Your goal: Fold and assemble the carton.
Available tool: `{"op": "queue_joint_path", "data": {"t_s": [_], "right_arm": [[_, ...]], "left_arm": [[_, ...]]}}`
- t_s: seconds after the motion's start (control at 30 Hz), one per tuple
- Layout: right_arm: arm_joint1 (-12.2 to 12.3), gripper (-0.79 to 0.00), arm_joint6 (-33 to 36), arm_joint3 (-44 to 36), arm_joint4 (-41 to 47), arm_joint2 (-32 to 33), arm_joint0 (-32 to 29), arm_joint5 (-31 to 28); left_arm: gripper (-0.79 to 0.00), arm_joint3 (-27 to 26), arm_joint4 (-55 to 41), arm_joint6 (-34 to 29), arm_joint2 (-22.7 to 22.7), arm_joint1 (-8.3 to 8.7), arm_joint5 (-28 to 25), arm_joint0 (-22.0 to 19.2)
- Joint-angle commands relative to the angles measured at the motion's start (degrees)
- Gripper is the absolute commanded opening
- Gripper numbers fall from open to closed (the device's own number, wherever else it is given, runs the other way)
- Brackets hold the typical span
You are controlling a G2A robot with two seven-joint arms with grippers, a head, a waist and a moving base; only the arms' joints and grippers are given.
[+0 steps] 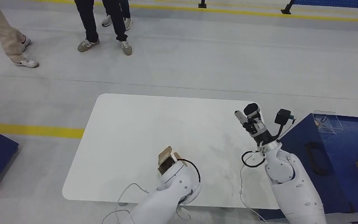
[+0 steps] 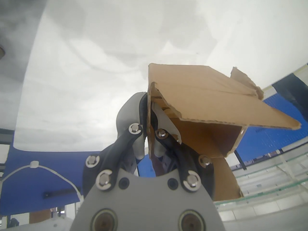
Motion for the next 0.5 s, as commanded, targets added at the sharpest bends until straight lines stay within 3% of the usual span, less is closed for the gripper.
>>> {"op": "queue_joint_path", "data": {"t_s": [0.0,0.1,0.17,0.2,0.23,0.37,0.47], "right_arm": [[0.0,0.0,0.0,0.0,0.0,0.0,0.0,0.0],[0.0,0.0,0.0,0.0,0.0,0.0,0.0,0.0],[0.0,0.0,0.0,0.0,0.0,0.0,0.0,0.0],[0.0,0.0,0.0,0.0,0.0,0.0,0.0,0.0],[0.0,0.0,0.0,0.0,0.0,0.0,0.0,0.0],[0.0,0.0,0.0,0.0,0.0,0.0,0.0,0.0],[0.0,0.0,0.0,0.0,0.0,0.0,0.0,0.0]], "left_arm": [[-0.785,3.6,-1.1,0.2,0.3,-0.7,-0.7,-1.6],[-0.785,7.9,-3.4,0.2,0.5,-1.72,-0.8,-3.3],[-0.665,10.4,-3.7,-0.1,0.6,-2.27,-0.9,-4.6],[-0.456,11.2,-4.0,-0.6,0.7,-2.51,-0.8,-5.0],[0.0,11.7,-4.0,-1.1,0.8,-2.72,-0.6,-5.4],[0.0,9.4,-2.9,-2.6,0.6,-3.06,0.8,-5.7],[0.0,0.2,0.4,-3.4,-1.3,-2.28,2.6,-3.7]]}}
